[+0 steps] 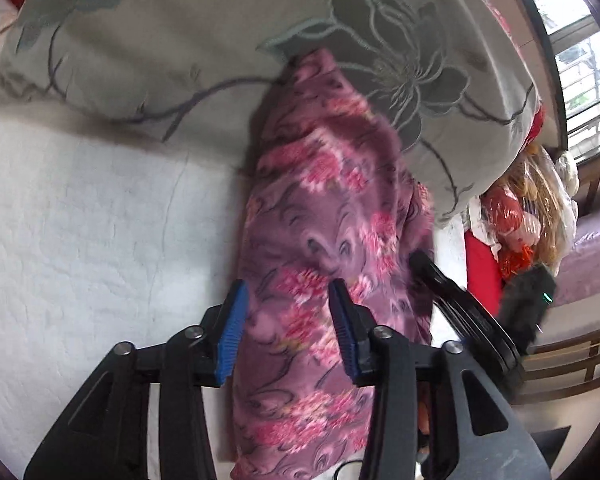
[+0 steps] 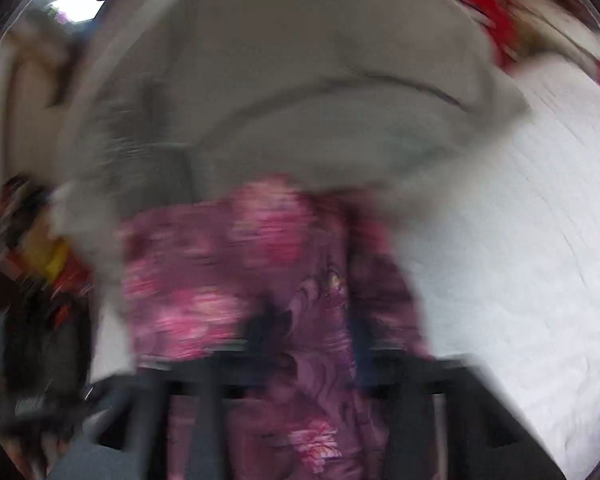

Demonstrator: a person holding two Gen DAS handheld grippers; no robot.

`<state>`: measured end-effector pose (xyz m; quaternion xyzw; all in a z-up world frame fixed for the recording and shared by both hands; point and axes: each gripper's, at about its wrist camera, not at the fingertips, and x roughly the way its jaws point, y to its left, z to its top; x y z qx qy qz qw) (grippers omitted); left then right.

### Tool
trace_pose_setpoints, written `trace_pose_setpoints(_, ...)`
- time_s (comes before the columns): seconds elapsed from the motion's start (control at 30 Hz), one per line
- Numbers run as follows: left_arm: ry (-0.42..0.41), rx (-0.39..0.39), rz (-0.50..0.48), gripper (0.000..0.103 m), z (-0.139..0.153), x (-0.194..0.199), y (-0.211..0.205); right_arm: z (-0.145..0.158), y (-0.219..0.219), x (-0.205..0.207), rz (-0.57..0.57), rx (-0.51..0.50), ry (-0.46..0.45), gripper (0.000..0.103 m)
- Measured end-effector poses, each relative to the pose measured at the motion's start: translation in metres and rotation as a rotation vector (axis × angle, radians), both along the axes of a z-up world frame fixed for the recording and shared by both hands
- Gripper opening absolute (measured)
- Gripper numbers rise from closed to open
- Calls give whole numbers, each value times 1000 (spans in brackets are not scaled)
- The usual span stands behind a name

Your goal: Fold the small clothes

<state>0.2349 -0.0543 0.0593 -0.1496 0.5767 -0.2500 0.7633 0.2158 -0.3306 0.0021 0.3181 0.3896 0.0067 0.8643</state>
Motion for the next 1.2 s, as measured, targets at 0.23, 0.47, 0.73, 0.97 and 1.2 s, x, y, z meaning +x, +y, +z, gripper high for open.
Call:
trace_pose_setpoints(0.23, -9, 138, -16, 57, -35, 2, -35, -2, -12, -16, -103, -88, 28, 8)
trace_pose_setpoints(0.47, -62, 112, -75, 58, -6, -50, 13, 16, 0, -53, -83, -39, 21, 32)
trace_pose_setpoints(0.73, -68, 213, -162, 60, -21, -87, 2, 1, 20, -101, -28, -46, 68, 10)
trace_pose_setpoints(0.97, -24, 233, -142, 59, -28, -95, 25, -9, 27, -110, -29, -92, 166, 18)
trace_pose_setpoints(1.2, -196, 314, -113, 59, -5, -93, 28, 36, 46, -124, -27, -165, -11, 24)
